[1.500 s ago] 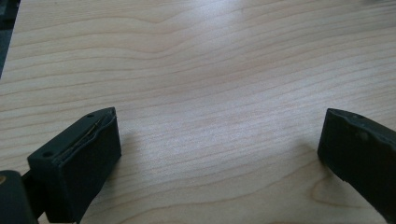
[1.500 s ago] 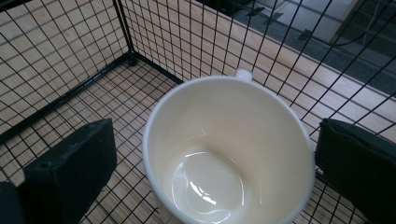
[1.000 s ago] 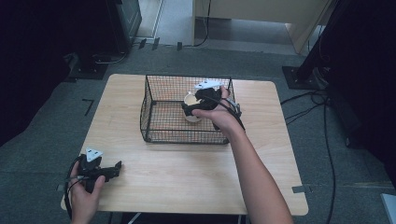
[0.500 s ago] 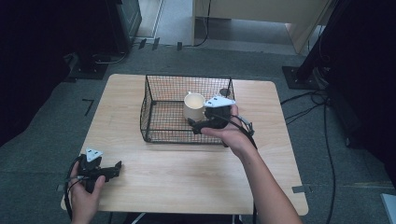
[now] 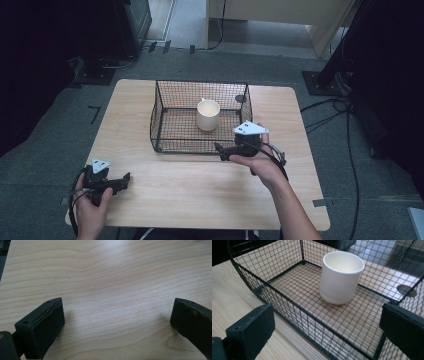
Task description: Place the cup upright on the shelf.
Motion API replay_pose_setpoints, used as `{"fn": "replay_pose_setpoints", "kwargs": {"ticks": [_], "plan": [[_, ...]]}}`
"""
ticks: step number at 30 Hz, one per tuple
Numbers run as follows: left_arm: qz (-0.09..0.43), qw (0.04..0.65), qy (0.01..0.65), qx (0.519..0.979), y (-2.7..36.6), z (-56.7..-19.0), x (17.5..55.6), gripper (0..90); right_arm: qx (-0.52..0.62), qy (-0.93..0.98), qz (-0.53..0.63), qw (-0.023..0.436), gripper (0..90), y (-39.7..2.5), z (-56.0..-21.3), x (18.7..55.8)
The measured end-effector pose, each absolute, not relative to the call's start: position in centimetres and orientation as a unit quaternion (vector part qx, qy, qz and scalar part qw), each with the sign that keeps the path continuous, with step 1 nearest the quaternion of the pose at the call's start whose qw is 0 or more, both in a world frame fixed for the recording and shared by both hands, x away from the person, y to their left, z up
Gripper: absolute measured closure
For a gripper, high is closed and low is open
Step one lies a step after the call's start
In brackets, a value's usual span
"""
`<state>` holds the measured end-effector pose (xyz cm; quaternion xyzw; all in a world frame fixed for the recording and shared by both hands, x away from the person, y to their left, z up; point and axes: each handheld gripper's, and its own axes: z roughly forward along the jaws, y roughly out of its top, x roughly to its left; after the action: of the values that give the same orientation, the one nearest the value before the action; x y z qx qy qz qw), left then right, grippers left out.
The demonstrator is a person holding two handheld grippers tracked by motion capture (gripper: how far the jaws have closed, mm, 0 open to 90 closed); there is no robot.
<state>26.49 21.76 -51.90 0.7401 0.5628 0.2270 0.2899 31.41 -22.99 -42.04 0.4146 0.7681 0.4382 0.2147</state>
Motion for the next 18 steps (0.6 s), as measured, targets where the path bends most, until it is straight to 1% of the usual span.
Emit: {"fn": "replay_pose_setpoints", "kwargs": {"ticks": [12,13,18], "plan": [[0.227,0.290,0.562,0.740,21.8,-51.9,26.5,0.0,0.422,0.759,0.443,0.224,0.3,-26.9,-43.1,27.7],[0.227,0.290,0.562,0.741,21.8,-51.9,26.5,0.0,0.424,0.759,0.440,0.226,0.4,-27.8,-43.4,27.0],[0.227,0.290,0.563,0.740,21.8,-51.9,26.5,0.0,0.432,0.757,0.430,0.234,2.1,-29.6,-44.1,26.0]]}}
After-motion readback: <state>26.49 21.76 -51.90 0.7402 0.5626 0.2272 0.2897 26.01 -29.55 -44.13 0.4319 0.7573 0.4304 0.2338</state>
